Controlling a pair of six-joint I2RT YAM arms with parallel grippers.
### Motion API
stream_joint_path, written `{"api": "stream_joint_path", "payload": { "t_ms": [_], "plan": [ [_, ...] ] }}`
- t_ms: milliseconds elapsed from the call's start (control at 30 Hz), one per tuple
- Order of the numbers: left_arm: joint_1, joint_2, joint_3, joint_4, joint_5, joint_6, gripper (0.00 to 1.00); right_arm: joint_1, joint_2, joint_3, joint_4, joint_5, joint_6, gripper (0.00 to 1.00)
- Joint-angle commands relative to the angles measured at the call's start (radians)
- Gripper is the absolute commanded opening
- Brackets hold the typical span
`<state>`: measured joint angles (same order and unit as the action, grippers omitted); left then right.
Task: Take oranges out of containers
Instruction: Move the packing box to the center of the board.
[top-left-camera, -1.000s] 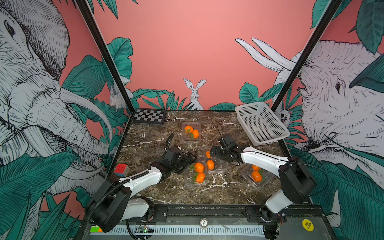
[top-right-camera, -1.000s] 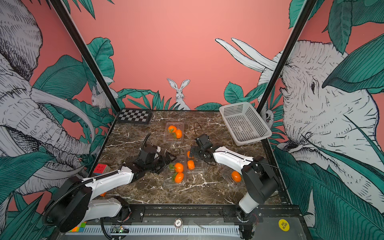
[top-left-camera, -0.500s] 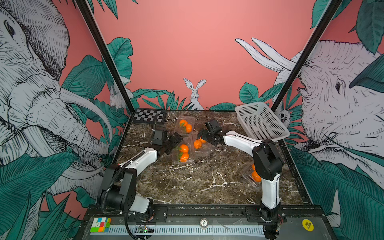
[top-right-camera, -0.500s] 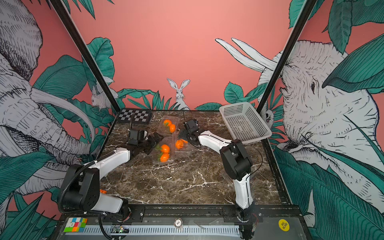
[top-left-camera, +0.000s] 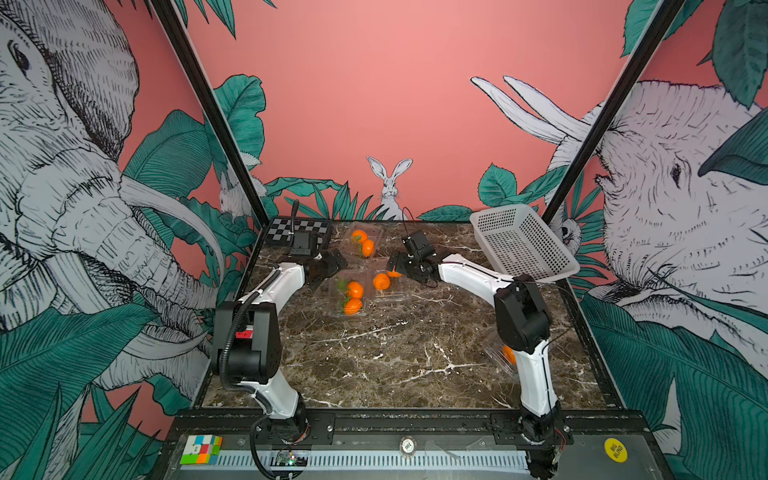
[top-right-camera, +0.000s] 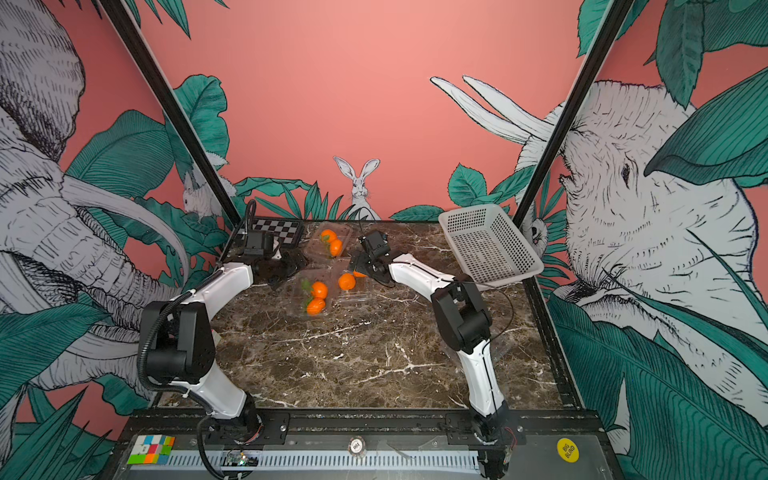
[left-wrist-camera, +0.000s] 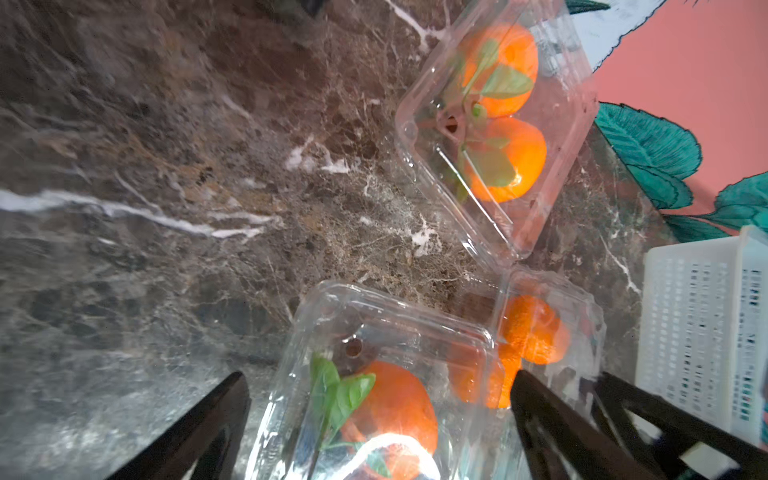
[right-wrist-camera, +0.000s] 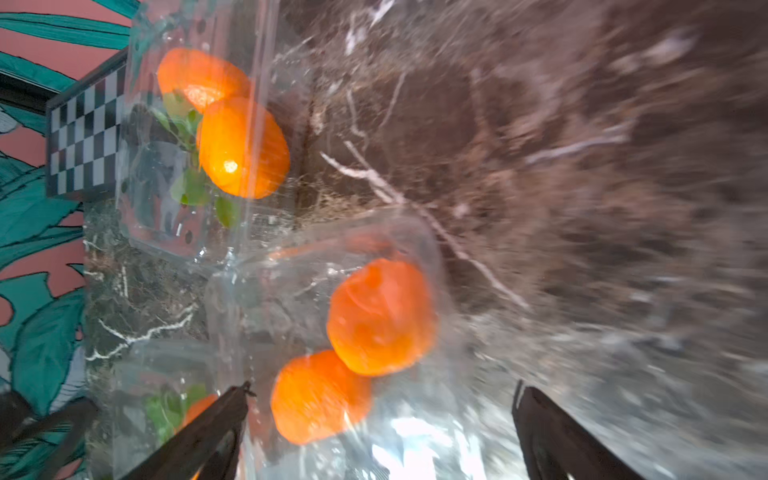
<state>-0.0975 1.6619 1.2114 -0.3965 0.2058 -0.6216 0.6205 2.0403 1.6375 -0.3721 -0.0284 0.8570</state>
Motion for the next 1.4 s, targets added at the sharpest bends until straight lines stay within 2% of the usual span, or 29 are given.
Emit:
{"api": "stream_joint_path", "payload": {
  "t_ms": [0, 100, 200, 433, 600, 733, 867, 1100, 1200, 1367],
  "plan": [
    [0.001, -0.082, 0.038, -0.132, -0.103, 0.106, 0.99, -0.064, -0.182, -0.090, -0.066, 0.081, -0.120, 0.99],
    [-0.059, -0.129, 0.030, -0.103, -0.081, 0.135, 0.99, -0.130, -0.333, -0.233, -0.112, 0.144, -0.155, 0.98],
    [-0.209, -0.134, 0.075, -0.132, -0.127, 0.173, 0.99, -0.211, -0.486, -0.375, -0.181, 0.179, -0.169, 0.99],
    [-0.539, -0.092, 0.074, 0.007, -0.087, 0.094, 0.99, -0.373, -0.828, -0.608, -0.412, 0.295, -0.174, 0.99],
    [-0.707, -0.012, 0.100, 0.094, -0.050, 0.042, 0.99, -0.524, -1.060, -0.760, -0.494, 0.287, -0.158, 0.99],
    [-0.794, 0.058, 0.146, 0.118, -0.024, 0.022, 0.99, -0.618, -1.167, -0.837, -0.543, 0.256, -0.147, 0.99],
    [-0.826, 0.079, 0.128, 0.172, 0.020, -0.018, 0.99, -0.648, -1.210, -0.912, -0.522, 0.170, -0.152, 0.99],
    [-0.825, 0.049, 0.034, 0.231, 0.033, -0.063, 0.99, -0.638, -1.250, -1.085, -0.358, -0.032, -0.091, 0.98],
    [-0.814, 0.043, 0.011, 0.211, 0.009, -0.062, 0.99, -0.577, -1.241, -1.124, -0.292, -0.037, -0.037, 0.99],
    [-0.749, -0.030, -0.107, 0.258, 0.003, -0.117, 0.99, -0.381, -1.149, -1.131, -0.146, 0.018, 0.107, 0.98]
  ]
}}
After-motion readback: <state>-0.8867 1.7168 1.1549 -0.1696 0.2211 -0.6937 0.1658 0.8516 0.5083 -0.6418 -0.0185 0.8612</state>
